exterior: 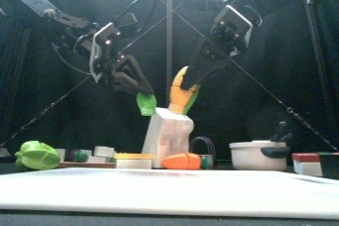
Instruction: Place corn husk left of cutting board
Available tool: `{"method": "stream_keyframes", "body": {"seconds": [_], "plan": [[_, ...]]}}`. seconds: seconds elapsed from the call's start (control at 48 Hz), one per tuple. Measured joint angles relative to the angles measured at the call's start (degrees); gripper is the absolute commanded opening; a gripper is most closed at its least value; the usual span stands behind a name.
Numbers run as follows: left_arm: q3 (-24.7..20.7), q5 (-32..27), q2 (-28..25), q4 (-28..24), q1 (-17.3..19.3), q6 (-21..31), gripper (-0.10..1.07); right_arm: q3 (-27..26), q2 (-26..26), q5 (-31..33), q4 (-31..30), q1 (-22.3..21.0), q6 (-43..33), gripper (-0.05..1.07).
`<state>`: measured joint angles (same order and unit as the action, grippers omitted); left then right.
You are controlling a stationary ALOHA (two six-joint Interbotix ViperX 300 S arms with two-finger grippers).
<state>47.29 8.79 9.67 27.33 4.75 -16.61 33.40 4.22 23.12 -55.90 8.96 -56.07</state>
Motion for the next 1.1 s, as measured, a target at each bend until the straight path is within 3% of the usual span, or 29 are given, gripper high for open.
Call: {"method": "stream_keyframes", "body": {"seconds": [0.188,0.333,0.75,1.104], "plan": [[0.79,-0.62,0.18,-0.62,-0.09,-0.44,0.37,0.00,0.00,0.62,0.00,0.00,0.00,0.51],[3.87,-4.22,2.90,-4.57,-0.26,-0.35,0.37,0.00,0.00,0.97,0.00,0.09,0.00,0.51],[16.00,-22.15,21.45,-7.29,-4.22,-0.18,0.37,0.00,-0.09,0.88,0.00,0.09,0.00,0.51],[18.37,-27.77,21.88,-2.02,-9.32,-0.44,0.38,0.00,-0.62,0.88,0.09,0.18,-0.09,0.51]]}}
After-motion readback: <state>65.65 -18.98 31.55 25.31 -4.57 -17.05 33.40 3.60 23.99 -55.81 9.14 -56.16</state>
